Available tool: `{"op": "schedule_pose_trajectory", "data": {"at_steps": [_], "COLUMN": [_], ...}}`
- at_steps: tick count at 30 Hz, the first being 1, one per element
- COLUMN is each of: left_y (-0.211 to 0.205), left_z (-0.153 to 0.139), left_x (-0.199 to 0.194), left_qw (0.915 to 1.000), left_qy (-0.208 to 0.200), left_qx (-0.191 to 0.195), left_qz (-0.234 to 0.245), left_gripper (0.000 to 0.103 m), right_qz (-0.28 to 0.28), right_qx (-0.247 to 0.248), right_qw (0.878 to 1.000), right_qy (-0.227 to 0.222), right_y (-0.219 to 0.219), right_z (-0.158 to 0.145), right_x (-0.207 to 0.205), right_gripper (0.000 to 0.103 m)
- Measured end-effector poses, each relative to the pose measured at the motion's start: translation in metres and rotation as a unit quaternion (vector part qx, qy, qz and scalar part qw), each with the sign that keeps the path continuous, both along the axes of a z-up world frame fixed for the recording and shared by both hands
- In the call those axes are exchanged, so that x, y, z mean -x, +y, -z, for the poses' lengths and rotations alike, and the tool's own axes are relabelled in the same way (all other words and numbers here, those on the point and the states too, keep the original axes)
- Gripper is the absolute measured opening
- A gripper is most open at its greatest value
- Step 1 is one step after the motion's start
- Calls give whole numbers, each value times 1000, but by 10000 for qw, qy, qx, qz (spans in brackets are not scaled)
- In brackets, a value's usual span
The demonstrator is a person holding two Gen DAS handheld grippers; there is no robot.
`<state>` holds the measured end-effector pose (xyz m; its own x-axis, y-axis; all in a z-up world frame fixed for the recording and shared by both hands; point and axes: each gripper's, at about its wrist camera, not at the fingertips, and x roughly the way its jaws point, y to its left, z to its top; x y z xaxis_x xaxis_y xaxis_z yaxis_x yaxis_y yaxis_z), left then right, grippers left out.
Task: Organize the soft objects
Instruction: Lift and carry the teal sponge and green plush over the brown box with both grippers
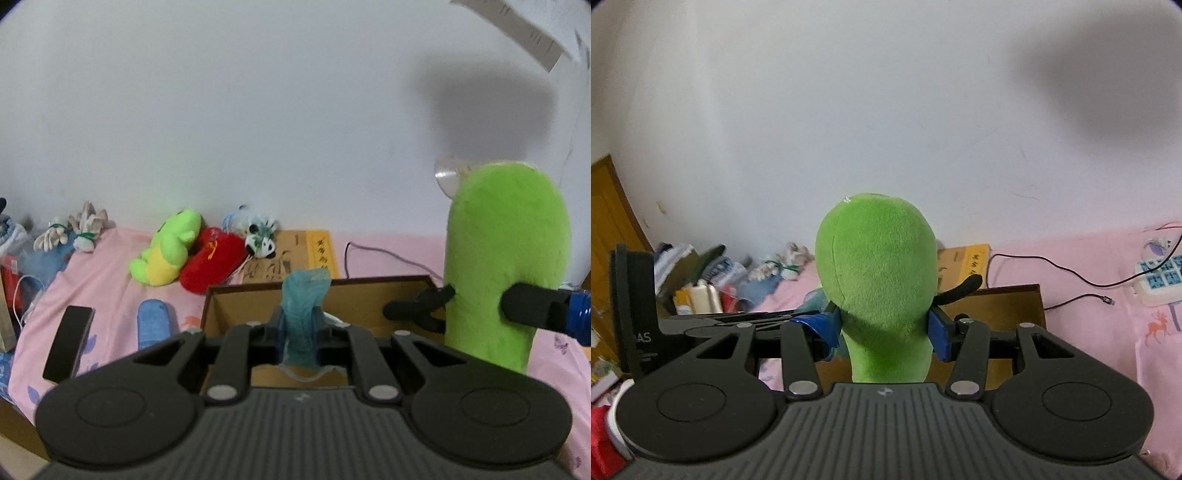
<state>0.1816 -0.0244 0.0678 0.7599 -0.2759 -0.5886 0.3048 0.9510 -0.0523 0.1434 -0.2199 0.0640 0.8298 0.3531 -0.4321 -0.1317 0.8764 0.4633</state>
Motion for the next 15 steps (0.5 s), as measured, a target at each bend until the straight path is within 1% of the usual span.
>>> {"op": "schedule_pose_trajectory", "data": {"at_steps": [5, 10, 15], "left_y": [-6, -12, -13], "left_z": [21, 52, 80], "left_x": [-18, -38, -56], "left_qw": [9995, 9974, 9944], "left_qy": [274, 628, 917], "left_qx": [-53, -201, -306], "left_qz": [-164, -295, -417], "left_gripper": [10, 10, 10], "right_qz": [66, 90, 138], "right_qx": [50, 65, -24], "right_qw": [9995, 9961, 9917], "right_qy": [297, 879, 1280], "right_y": [4, 13, 19], "right_z": [18, 50, 74], "right_x": [-21, -45, -69], "right_gripper": [33, 33, 33]}}
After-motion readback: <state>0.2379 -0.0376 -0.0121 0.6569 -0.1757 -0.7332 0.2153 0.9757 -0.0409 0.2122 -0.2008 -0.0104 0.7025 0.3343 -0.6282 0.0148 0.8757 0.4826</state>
